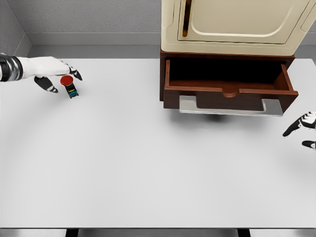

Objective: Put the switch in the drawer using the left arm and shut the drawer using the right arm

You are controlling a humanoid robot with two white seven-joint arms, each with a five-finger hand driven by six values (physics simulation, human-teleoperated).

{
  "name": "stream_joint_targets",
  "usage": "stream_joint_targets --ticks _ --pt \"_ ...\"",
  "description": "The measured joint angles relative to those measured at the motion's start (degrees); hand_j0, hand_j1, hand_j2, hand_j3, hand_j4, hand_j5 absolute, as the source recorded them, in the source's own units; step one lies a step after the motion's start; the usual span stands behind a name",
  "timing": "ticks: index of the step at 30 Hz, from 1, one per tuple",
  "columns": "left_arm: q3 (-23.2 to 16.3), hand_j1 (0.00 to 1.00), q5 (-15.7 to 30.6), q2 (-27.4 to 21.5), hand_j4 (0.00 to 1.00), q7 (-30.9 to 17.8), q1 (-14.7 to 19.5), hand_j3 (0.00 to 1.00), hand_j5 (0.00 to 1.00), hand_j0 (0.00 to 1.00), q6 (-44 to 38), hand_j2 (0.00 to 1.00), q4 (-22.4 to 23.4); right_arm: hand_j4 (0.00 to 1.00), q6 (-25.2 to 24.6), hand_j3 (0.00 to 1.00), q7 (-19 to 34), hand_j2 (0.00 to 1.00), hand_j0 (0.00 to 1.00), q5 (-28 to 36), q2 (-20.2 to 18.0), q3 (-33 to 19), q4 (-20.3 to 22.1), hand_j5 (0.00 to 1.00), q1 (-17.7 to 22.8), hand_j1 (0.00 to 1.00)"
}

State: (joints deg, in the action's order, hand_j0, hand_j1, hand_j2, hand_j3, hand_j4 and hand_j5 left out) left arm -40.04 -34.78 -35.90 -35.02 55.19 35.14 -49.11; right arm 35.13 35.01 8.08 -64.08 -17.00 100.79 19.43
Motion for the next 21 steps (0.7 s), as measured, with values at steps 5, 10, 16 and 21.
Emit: stream_joint_targets --ticks 5,10,16,21 --pt "-0.3 0.80 -0.4 1.1 0.80 0.0 1.3 0.80 0.80 0.80 0.0 0.80 2.3 0.63 0.0 0.63 0.0 0.63 0.63 -0.1 -0.4 2.2 0.0 0.63 -0.5 0.63" --pt "-0.4 0.80 -2.5 2.9 0.80 0.0 1.4 0.80 0.80 0.80 0.0 0.80 3.8 0.63 0.0 0.63 0.0 0.63 0.63 -0.1 -0.7 3.3 0.0 0.63 -1.8 0.63" --pt "-0.5 0.80 -4.6 4.1 0.80 0.0 1.4 0.80 0.80 0.80 0.0 0.80 4.1 0.63 0.0 0.63 0.0 0.63 0.63 -0.2 -1.0 6.8 0.0 0.63 -4.7 0.63" --pt "-0.5 0.76 -5.1 4.3 0.76 0.0 1.4 0.76 0.76 0.76 0.0 0.76 4.5 0.63 0.0 0.63 0.0 0.63 0.63 -0.4 -1.1 8.1 0.0 0.63 -5.0 0.63"
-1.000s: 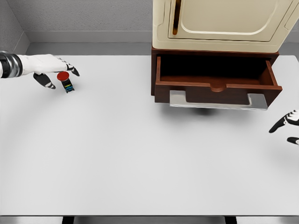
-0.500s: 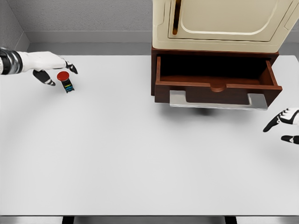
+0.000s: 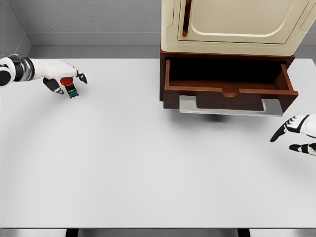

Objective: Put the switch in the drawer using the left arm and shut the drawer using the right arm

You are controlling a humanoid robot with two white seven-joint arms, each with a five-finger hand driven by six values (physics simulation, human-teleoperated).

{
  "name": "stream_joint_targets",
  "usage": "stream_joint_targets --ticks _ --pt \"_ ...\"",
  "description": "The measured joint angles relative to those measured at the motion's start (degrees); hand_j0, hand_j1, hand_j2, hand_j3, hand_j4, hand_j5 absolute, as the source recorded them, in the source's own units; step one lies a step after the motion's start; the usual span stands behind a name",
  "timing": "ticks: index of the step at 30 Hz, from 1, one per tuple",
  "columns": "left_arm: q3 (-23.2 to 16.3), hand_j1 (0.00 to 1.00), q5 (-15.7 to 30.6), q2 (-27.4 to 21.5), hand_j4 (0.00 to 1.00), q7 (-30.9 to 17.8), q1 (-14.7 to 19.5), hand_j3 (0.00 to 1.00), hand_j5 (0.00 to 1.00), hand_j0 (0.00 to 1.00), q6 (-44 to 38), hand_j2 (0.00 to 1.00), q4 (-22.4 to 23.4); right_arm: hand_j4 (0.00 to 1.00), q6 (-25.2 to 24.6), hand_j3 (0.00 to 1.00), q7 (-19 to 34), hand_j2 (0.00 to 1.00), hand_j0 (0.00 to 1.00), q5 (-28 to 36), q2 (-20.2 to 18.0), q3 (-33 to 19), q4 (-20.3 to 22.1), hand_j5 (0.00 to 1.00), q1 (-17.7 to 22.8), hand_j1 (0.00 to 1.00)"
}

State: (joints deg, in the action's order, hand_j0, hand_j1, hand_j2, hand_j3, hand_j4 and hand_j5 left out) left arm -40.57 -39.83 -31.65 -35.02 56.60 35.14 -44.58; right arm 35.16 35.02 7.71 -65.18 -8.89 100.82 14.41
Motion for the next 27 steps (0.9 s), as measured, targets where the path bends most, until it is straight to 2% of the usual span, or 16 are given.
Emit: stream_joint_targets --ticks 7,14,17,23,27 --pt "-0.1 0.61 -0.5 -0.1 0.61 0.0 0.0 0.61 0.61 0.61 0.0 0.61 0.3 0.63 0.0 0.63 0.0 0.63 0.63 0.0 0.0 0.4 0.0 0.63 0.2 0.63" --pt "0.1 0.54 -0.4 -0.2 0.54 0.0 0.1 0.54 0.54 0.54 -0.1 0.54 0.0 0.63 0.0 0.63 0.0 0.63 0.63 -0.1 0.0 0.4 0.0 0.63 0.2 0.63" --pt "0.1 0.45 -0.4 -0.3 0.45 0.0 0.1 0.45 0.45 0.45 0.0 0.45 -0.2 0.63 0.0 0.63 0.0 0.63 0.63 -0.1 0.0 0.4 0.0 0.63 0.2 0.63" --pt "-0.1 0.41 -0.3 -0.4 0.41 0.0 0.5 0.41 0.41 0.41 0.0 0.41 -0.7 0.63 0.0 0.63 0.0 0.63 0.63 -0.1 0.0 0.4 0.0 0.63 0.4 0.63" --pt "-0.2 0.41 -0.3 -0.9 0.41 0.0 0.6 0.41 0.41 0.41 0.1 0.41 -3.3 0.63 0.0 0.63 0.0 0.63 0.63 -0.1 0.0 0.5 0.0 0.63 0.4 0.63"
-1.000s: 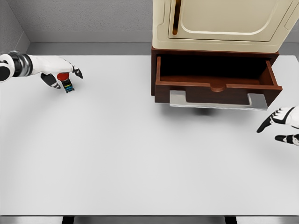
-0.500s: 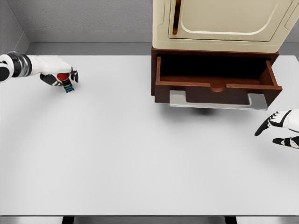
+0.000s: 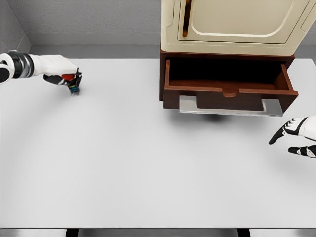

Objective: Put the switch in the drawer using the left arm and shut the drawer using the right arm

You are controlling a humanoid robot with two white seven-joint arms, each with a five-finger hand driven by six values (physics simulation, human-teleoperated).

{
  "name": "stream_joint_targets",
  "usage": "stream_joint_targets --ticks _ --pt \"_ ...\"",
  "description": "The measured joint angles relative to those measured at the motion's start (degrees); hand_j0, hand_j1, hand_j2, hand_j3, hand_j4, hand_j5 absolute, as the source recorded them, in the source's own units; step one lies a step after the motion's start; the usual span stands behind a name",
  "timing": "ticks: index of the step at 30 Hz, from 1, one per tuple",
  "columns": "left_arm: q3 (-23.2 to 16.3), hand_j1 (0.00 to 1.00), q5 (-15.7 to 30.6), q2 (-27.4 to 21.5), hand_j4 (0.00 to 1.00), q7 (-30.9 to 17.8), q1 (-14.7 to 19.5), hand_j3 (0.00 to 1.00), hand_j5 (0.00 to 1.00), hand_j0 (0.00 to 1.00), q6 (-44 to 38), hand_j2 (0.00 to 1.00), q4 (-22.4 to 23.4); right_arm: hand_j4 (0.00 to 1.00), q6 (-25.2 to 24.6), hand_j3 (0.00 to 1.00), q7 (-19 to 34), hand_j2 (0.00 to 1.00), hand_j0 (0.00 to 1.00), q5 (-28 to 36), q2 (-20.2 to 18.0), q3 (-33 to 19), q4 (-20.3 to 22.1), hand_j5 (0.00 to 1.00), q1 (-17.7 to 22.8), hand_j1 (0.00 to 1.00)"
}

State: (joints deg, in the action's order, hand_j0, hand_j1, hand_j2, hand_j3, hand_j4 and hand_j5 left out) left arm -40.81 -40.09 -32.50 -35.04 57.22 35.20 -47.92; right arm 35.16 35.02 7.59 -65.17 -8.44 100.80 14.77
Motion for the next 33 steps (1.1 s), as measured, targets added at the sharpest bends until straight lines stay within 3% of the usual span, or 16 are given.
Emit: stream_joint_targets --ticks 9,17,28,33 --pt "-0.1 0.35 1.2 -2.7 0.35 0.0 0.1 0.35 0.35 0.35 0.0 0.35 -9.8 0.63 0.0 0.63 0.0 0.63 0.63 0.0 0.0 0.0 0.0 0.63 0.0 0.63" --pt "-0.1 0.35 8.8 -5.4 0.35 0.0 0.2 0.35 0.35 0.35 0.0 0.35 -17.2 0.63 0.0 0.63 0.0 0.63 0.63 0.0 0.0 0.0 0.0 0.63 0.1 0.63" --pt "-0.7 0.35 16.5 -4.6 0.35 -0.1 1.0 0.35 0.35 0.35 0.0 0.35 -27.8 0.63 0.0 0.63 0.0 0.63 0.63 0.0 0.0 0.0 0.0 0.63 0.3 0.63" --pt "-1.0 0.35 18.1 -1.8 0.35 -0.1 1.8 0.35 0.35 0.35 0.1 0.35 -29.5 0.63 0.0 0.63 0.0 0.63 0.63 0.0 0.0 0.0 0.0 0.63 0.3 0.63"
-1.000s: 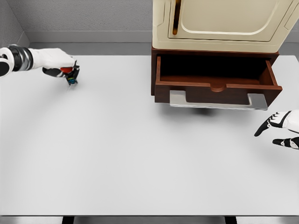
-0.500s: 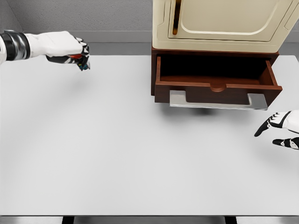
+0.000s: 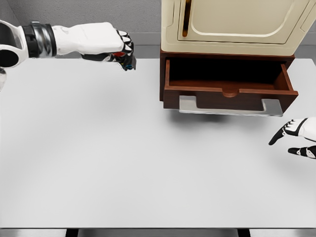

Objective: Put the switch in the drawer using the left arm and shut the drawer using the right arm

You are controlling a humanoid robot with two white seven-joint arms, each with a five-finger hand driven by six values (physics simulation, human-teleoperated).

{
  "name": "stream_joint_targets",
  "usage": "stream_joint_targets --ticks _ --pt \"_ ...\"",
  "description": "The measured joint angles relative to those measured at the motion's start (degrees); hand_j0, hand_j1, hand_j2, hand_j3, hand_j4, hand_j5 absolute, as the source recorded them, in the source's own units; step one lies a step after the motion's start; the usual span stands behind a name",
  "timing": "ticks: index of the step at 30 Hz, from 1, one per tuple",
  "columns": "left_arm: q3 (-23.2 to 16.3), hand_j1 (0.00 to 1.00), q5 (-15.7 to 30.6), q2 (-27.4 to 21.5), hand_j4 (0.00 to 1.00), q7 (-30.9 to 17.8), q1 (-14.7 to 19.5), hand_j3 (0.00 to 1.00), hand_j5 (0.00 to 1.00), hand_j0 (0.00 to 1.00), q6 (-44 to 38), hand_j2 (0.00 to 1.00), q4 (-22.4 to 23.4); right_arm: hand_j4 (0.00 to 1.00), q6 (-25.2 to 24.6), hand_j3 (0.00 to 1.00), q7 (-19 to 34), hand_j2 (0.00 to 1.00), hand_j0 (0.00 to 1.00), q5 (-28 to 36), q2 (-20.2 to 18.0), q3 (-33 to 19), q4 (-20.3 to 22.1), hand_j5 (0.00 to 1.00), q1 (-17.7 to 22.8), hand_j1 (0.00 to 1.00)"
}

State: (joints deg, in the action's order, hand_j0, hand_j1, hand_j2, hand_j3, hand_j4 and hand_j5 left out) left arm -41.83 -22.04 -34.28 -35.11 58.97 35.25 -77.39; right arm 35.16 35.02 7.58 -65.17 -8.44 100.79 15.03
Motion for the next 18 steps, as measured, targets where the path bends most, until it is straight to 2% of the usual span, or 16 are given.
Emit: stream_joint_targets --ticks 2,11,14,18 --pt "-0.1 0.35 0.8 0.9 0.35 0.0 0.7 0.35 0.35 0.35 0.0 0.35 -1.0 0.63 0.0 0.63 0.0 0.63 0.63 0.0 0.0 0.0 0.0 0.63 0.0 0.63" --pt "-1.9 0.35 9.1 -0.8 0.35 -0.1 3.6 0.35 0.35 0.35 0.0 0.35 -12.0 0.63 0.0 0.63 0.0 0.63 0.63 0.0 0.0 0.2 0.0 0.63 0.0 0.63" --pt "-2.2 0.35 9.7 0.1 0.35 -0.1 3.7 0.35 0.35 0.35 0.1 0.35 -13.2 0.64 0.0 0.64 0.0 0.64 0.64 0.0 0.0 0.2 0.0 0.64 -0.1 0.64" --pt "-3.0 0.35 9.1 3.7 0.35 -0.1 4.1 0.35 0.35 0.35 0.1 0.35 -13.4 0.64 0.0 0.64 0.0 0.64 0.64 0.0 0.0 0.3 0.0 0.64 -0.4 0.64"
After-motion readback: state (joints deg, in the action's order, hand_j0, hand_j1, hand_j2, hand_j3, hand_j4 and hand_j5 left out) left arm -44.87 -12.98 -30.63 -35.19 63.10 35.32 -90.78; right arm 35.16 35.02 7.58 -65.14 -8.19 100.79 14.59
